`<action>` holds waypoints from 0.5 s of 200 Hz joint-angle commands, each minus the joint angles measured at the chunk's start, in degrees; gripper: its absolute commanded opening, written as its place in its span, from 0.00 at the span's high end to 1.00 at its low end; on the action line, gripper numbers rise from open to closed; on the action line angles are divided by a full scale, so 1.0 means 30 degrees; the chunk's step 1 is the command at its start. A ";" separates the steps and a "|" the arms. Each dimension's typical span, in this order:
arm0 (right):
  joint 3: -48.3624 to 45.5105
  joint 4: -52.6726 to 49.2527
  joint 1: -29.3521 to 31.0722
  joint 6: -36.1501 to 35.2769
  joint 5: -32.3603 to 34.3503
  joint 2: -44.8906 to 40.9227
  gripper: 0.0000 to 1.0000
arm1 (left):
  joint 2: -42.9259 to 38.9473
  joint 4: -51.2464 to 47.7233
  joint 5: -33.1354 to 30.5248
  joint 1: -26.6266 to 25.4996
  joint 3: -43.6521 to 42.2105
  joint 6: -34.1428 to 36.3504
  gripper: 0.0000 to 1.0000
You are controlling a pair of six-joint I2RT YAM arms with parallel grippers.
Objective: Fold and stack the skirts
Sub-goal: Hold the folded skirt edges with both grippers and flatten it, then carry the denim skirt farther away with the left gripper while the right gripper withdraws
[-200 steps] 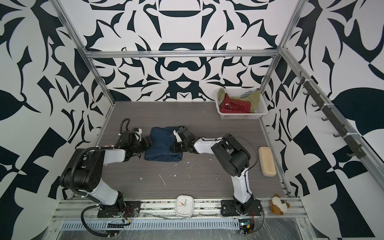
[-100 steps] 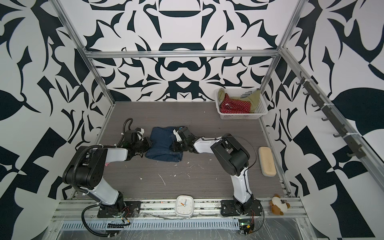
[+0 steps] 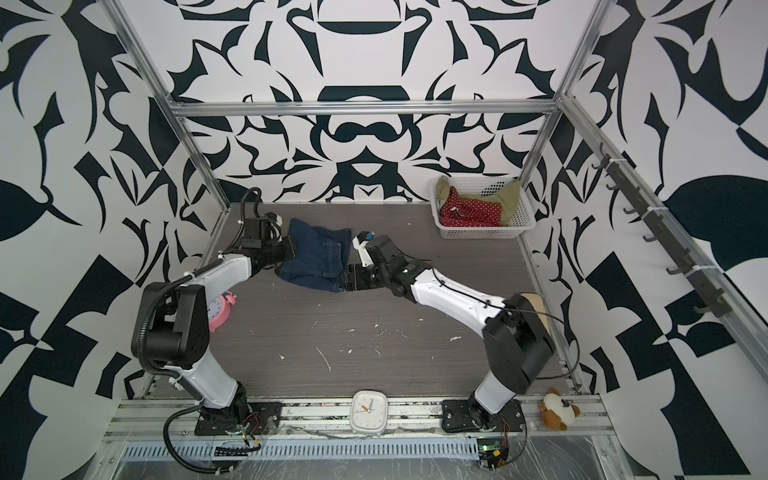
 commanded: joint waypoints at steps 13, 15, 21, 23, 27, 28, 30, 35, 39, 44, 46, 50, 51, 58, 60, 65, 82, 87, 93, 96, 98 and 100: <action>-0.1733 -0.0293 -0.0058 -0.1149 0.1454 -0.2473 0.27 | 0.1622 -0.2546 -0.2082 0.1089 0.2947 0.3618 1.00; -0.1850 -0.0263 -0.0045 -0.1209 0.1499 -0.2586 0.27 | 0.1708 -0.2613 -0.2176 0.1171 0.3125 0.3731 1.00; -0.2139 -0.0086 -0.0040 -0.1319 0.1517 -0.2803 0.27 | 0.1971 -0.2716 -0.2409 0.1382 0.3509 0.4036 1.00; -0.2215 -0.0065 -0.0040 -0.1383 0.1536 -0.2874 0.27 | 0.2044 -0.2729 -0.2514 0.1471 0.3632 0.4135 1.00; -0.2325 -0.0120 -0.0040 -0.1665 0.1665 -0.3000 0.26 | 0.2204 -0.2733 -0.2671 0.1631 0.3846 0.4340 1.00; -0.2351 -0.0157 -0.0055 -0.1769 0.1750 -0.3042 0.26 | 0.2224 -0.2733 -0.2698 0.1668 0.3901 0.4381 1.00; -0.2415 -0.0243 -0.0036 -0.1906 0.1814 -0.3109 0.27 | 0.2320 -0.2733 -0.2703 0.1770 0.4001 0.4515 1.00; -0.2578 -0.0190 -0.0012 -0.2143 0.1928 -0.3231 0.26 | 0.2494 -0.2761 -0.2606 0.1965 0.4298 0.4787 1.00; -0.2729 -0.0102 -0.0013 -0.2265 0.2019 -0.3323 0.26 | 0.2651 -0.2762 -0.2477 0.2147 0.4466 0.5000 1.00; -0.2876 0.0093 -0.0029 -0.2362 0.2215 -0.3320 0.25 | 0.2869 -0.2762 -0.2498 0.2308 0.4714 0.5216 1.00; -0.2912 0.0134 -0.0030 -0.2435 0.2289 -0.3333 0.25 | 0.2957 -0.2762 -0.2573 0.2384 0.4797 0.5287 1.00; -0.2940 0.0268 -0.0027 -0.2485 0.2388 -0.3260 0.25 | 0.3131 -0.2762 -0.2741 0.2494 0.4975 0.5392 1.00; -0.2937 0.0286 -0.0033 -0.2501 0.2405 -0.3230 0.25 | 0.3156 -0.2762 -0.2762 0.2539 0.5037 0.5420 1.00; -0.2759 0.0336 -0.0038 -0.2647 0.2471 -0.3001 0.25 | 0.3561 -0.2830 -0.2923 0.2771 0.5420 0.5634 1.00; -0.2700 0.0297 -0.0017 -0.2689 0.2515 -0.2916 0.25 | 0.3672 -0.2867 -0.2950 0.2829 0.5560 0.5707 1.00; -0.2407 0.0155 -0.0014 -0.2772 0.2618 -0.2615 0.25 | 0.3948 -0.2935 -0.3007 0.2973 0.5858 0.5921 1.00; -0.1305 -0.0333 0.0001 -0.3016 0.2358 -0.1655 0.25 | 0.5129 -0.2323 -0.3254 0.3479 0.6796 0.7094 1.00; -0.1119 -0.0202 0.0016 -0.2990 0.2150 -0.1393 0.25 | 0.5562 -0.2331 -0.3399 0.3647 0.7240 0.7465 1.00; -0.0913 -0.0055 0.0047 -0.2951 0.1926 -0.1150 0.25 | 0.6131 -0.2590 -0.3487 0.3849 0.8023 0.7774 1.00; -0.0810 -0.0012 0.0048 -0.2953 0.1862 -0.1043 0.25 | 0.6451 -0.2770 -0.3501 0.3970 0.8394 0.7903 1.00; -0.0733 -0.0024 0.0048 -0.2956 0.1842 -0.0969 0.25 | 0.6657 -0.2896 -0.3512 0.4044 0.8647 0.7980 1.00; -0.0655 -0.0034 0.0055 -0.2950 0.1801 -0.0892 0.25 | 0.6848 -0.2986 -0.3529 0.4136 0.8930 0.8058 1.00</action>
